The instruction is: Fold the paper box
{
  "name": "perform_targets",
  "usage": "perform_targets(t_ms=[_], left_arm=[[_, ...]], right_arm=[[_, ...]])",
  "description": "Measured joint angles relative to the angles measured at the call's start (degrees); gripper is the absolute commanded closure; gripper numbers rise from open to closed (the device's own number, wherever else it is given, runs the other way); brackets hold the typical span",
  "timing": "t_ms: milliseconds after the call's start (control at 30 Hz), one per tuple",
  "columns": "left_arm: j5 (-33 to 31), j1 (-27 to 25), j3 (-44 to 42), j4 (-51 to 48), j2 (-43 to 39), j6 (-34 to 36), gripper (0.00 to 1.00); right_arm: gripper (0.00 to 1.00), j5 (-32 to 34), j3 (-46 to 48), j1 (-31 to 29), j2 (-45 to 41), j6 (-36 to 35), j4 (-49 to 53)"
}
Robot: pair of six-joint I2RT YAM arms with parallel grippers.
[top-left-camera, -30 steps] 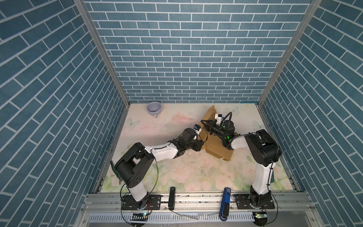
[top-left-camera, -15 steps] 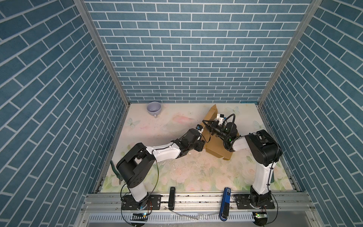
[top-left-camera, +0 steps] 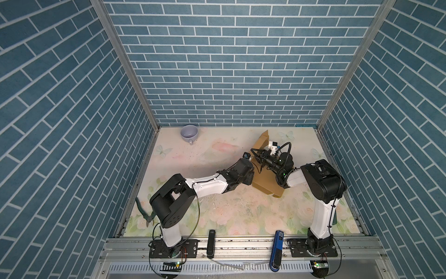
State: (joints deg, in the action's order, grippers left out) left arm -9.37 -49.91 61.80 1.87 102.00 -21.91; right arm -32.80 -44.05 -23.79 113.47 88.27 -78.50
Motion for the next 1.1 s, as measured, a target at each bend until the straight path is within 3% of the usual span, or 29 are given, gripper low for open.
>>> perform_targets(t_ms=[233,733,1100], left_arm=[[-3.2,-0.3,2.9,-2.2,1.7,-3.1,0.48],[-8.6,-1.4,6.3,-7.8,3.2,-6.8,0.55],[-11.8,-2.0,7.7,-10.8,4.0,-6.5,0.59]], right_arm=[[1.0,0.5,1.0,0.3,0.0,0.0,-0.4],[1.0,1.2,3.3,0.6,-1.7,0.4,0.0],[0.91,1.4,5.9,0.5,-9.0,-1.9,9.2]])
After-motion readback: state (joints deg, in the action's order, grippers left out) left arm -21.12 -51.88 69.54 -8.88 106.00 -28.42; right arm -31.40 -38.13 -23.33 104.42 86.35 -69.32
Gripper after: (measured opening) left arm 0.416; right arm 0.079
